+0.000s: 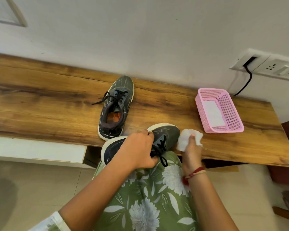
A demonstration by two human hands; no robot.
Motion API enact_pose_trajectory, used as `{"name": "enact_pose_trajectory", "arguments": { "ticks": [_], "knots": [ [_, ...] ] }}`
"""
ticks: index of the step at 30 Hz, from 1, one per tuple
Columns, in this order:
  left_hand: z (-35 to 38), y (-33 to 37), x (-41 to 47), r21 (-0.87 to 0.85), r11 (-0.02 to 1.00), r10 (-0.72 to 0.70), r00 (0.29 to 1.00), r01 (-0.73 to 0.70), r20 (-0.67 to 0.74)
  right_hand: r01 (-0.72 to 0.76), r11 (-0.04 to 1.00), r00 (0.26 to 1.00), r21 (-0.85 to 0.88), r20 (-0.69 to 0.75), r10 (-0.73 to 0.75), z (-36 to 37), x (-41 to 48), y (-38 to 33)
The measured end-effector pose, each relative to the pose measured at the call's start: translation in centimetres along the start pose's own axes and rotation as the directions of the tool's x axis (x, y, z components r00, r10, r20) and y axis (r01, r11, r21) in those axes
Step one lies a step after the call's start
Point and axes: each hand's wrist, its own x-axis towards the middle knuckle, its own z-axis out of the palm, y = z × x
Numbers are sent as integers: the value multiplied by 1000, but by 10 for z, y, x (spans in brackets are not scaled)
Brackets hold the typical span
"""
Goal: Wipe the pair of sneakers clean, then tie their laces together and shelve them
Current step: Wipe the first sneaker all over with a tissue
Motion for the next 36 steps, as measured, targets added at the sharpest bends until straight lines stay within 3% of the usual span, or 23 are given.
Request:
{"name": "enact_pose_trajectory", "arguments": {
  "ticks": [4, 7, 11, 16, 20, 26, 29, 33, 36],
  "knots": [
    [-1, 0, 0, -9, 999, -30, 1000, 31, 6, 272, 939, 957, -211, 161, -241, 24, -16, 16],
    [-2, -1, 0, -2, 1000, -17, 1000, 17, -6, 395, 870, 910, -295, 256, -326, 18, -16, 30],
    [1, 3, -3, 4, 1000, -11, 1000, 11, -7, 383, 834, 924, -397, 171, -343, 13, -3, 32],
    [-1, -1, 1, -12, 1000, -14, 1000, 14, -4, 521, 747, 846, -414, 367, -387, 13, -11, 42],
    [-1, 1, -1, -11, 1000, -12, 1000, 12, 14, 491, 602, 869, -630, 303, -391, 12, -1, 40],
    [0, -3, 2, -46, 999, -25, 999, 26, 23, 625, 518, 780, -584, 474, -408, 11, -1, 45],
    [0, -1, 2, -36, 999, -23, 999, 25, 36, 544, 572, 839, -614, 383, -387, 11, 3, 40],
    [-1, -2, 2, -40, 999, -24, 999, 25, 25, 611, 601, 787, -515, 473, -395, 16, -3, 44],
    [-1, -1, 1, -28, 999, -20, 999, 21, 28, 532, 603, 847, -595, 370, -381, 13, 6, 41]
  ]
}}
